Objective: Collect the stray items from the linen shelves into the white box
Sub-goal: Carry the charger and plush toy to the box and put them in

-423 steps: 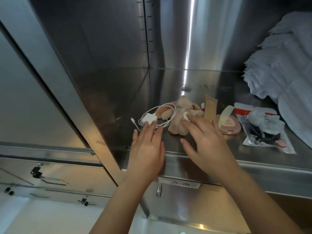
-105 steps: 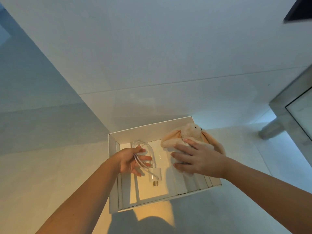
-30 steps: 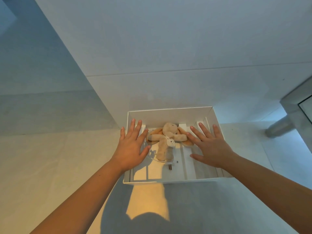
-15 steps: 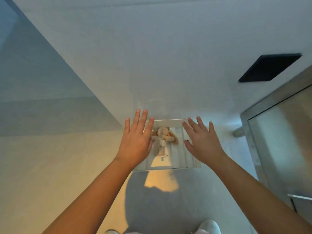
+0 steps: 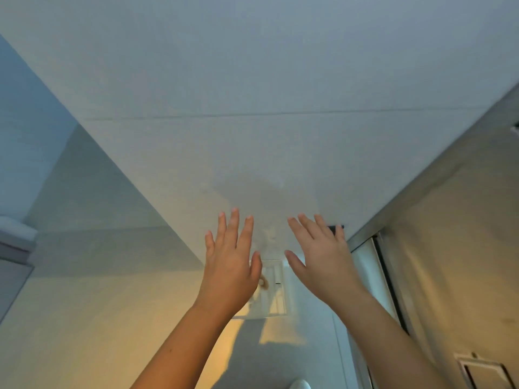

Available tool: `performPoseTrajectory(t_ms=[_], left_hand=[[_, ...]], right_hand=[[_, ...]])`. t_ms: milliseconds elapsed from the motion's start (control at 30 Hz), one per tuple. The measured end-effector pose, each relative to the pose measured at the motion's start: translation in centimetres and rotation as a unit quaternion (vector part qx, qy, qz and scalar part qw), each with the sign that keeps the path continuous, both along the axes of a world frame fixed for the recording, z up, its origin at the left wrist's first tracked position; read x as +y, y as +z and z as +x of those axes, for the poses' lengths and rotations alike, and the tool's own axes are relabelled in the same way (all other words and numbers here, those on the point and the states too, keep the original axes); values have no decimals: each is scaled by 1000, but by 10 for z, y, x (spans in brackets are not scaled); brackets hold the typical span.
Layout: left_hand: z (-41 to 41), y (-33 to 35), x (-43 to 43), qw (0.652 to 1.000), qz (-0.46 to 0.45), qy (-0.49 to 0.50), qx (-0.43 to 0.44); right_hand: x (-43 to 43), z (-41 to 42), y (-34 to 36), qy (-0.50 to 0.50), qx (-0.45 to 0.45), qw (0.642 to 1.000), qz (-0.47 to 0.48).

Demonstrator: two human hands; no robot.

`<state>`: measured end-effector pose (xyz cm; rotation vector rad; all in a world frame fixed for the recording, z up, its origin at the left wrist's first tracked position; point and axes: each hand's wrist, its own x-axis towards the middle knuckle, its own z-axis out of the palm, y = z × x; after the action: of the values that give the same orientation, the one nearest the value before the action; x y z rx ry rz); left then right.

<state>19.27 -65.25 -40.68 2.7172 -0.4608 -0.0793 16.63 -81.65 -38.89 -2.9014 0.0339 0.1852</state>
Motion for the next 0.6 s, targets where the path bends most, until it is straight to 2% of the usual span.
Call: performPoseTrajectory(t_ms=[133,200,300,400,467,600], left_hand=[[-21,82,-10,999,-53,6,2],[-30,114,-12,994,-110,6,12],[-35,150,-12,990,-142,-7,-4],[-34,182,-8,980,-196,-18,17],[-34,198,-1,972,-230,-24,29],[-32,221,22,966,-242,-90,23]], right_hand=[[-9,-14,90,-13,-34,999,-5],[-13,-25,123,-24,-49,999,-7],[-14,-39,164,-40,-71,996,-25],[-5,-51,196,-73,-101,992,-7],[6,-60,207,-96,-90,991,-29],[35,-79,224,-156,-90,982,-49]])
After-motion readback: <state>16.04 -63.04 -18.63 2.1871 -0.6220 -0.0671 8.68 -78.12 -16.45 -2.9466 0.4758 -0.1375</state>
